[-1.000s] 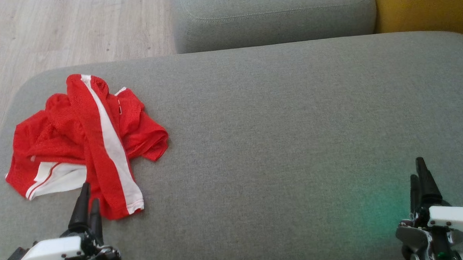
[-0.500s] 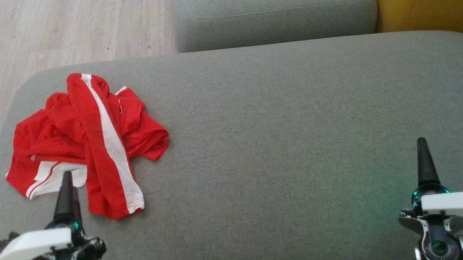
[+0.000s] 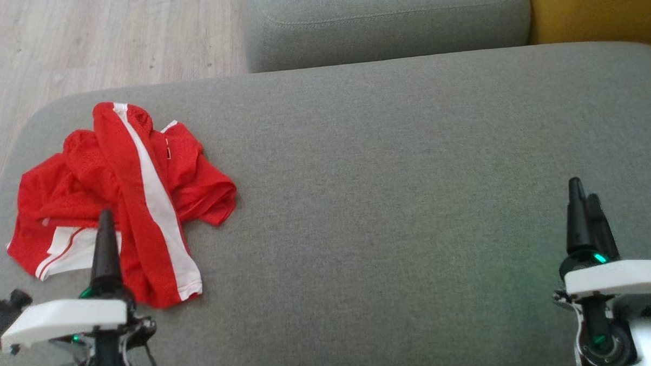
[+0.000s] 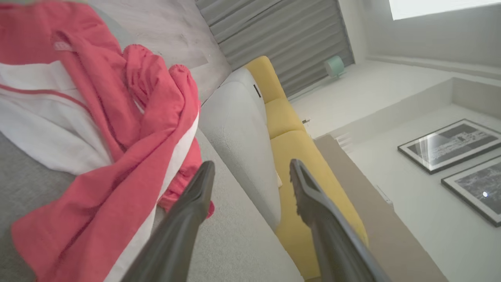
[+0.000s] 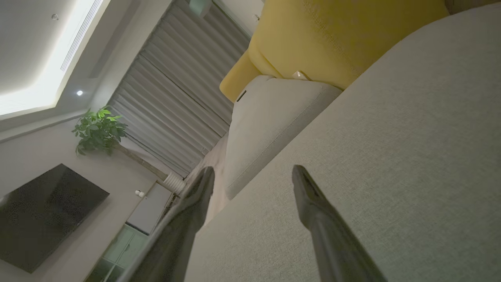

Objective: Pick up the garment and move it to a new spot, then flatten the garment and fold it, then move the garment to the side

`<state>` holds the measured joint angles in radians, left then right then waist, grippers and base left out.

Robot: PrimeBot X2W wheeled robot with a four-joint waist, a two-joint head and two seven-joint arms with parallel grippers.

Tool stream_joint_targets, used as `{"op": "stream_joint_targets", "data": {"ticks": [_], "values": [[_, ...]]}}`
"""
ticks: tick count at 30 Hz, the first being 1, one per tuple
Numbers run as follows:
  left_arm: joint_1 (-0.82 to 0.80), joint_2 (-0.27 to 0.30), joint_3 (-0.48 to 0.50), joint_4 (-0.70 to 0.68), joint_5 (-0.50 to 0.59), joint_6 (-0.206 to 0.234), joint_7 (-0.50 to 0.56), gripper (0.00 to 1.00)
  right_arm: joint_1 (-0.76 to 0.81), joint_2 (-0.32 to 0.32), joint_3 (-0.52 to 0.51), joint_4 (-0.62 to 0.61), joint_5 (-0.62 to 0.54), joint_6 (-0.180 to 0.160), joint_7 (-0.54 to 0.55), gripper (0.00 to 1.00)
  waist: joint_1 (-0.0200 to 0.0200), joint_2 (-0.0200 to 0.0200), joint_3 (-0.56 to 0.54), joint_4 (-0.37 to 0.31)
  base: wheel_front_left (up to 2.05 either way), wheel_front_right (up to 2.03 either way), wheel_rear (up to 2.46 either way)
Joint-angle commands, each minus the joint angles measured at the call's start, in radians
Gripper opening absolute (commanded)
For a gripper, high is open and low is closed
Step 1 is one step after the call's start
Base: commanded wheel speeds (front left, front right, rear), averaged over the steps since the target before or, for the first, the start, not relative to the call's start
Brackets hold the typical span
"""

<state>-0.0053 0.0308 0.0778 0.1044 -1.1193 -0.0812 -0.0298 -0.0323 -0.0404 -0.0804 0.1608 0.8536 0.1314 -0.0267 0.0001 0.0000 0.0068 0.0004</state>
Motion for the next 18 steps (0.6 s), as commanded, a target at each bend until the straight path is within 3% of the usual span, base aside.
{"op": "stream_joint_targets", "data": {"ticks": [1,12,18], "values": [[-0.039,0.013,0.0,-0.052,0.045,0.004,-0.01,1.0,-0.054,-0.005,0.016,-0.051,-0.05,0.0,-0.015,1.0,0.0,0.0,0.0,-0.001,0.0,0.0,0.0],[-0.034,0.014,-0.084,-0.1,0.291,0.047,-0.04,1.0,-0.047,-0.006,0.037,-0.062,-0.22,0.0,-0.044,1.0,0.0,0.0,0.0,-0.002,0.0,0.0,0.0],[-0.033,0.048,-0.149,-0.121,0.409,0.109,-0.057,1.0,-0.051,-0.006,0.048,-0.064,-0.313,0.0,-0.062,1.0,0.0,0.0,0.0,-0.001,0.0,0.0,0.0]]}}
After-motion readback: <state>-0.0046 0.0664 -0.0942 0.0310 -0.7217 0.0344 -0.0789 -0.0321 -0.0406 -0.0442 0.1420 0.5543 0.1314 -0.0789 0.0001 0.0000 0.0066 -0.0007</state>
